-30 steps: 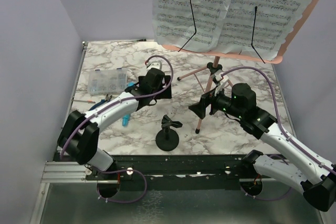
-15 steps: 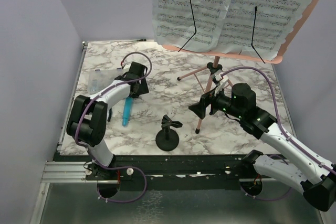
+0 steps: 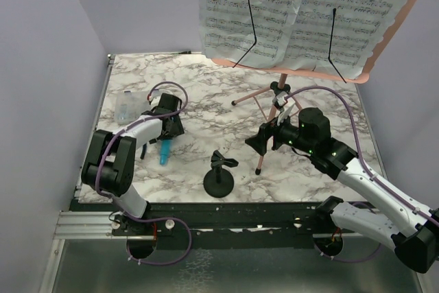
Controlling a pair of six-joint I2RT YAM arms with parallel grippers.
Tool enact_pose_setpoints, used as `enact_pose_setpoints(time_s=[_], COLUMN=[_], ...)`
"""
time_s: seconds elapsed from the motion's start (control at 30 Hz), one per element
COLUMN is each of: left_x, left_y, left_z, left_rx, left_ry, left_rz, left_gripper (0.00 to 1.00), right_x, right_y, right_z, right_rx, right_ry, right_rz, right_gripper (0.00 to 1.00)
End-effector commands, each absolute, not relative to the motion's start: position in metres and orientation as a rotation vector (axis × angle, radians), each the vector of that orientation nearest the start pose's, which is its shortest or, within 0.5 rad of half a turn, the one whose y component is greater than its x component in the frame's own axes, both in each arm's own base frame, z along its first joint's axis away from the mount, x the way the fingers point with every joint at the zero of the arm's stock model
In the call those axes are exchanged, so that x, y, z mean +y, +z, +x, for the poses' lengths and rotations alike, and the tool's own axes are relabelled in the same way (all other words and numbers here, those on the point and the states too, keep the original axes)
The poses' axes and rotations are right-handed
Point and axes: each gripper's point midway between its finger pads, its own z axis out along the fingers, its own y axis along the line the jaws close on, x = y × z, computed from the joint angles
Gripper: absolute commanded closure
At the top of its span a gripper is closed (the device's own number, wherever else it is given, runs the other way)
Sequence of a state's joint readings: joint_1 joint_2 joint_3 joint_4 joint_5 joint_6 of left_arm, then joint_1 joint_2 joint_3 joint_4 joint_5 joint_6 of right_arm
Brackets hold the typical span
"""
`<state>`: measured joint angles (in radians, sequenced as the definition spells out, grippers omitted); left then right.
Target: Set up the instrument practice props
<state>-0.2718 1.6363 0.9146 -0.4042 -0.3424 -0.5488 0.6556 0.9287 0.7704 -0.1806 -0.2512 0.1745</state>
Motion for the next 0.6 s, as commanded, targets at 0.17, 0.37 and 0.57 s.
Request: enact_pose_setpoints(time_s=[0.17, 0.37, 0.57], left_x=[-0.084, -0.087, -0.114], left_y=[0.018, 0.019, 0.029], left_z=[0.319, 0.318, 0.316], left_rx=[2.571, 2.561, 2.550], left_ry=[-0.134, -0.165, -0.368], left_rz=[-0.357, -0.336, -0.225], left_gripper=[0.29, 0.45, 0.55], right_x=[0.240, 0.243, 0.242], right_y=[0.234, 0.234, 0.231], right_z=[0.232, 0.231, 0.232], right_rx=[1.842, 1.837, 1.833], right_ry=[0.772, 0.790, 0.779], right_rz=[-0.639, -0.650, -0.645], right_gripper=[0.07, 0.07, 0.07])
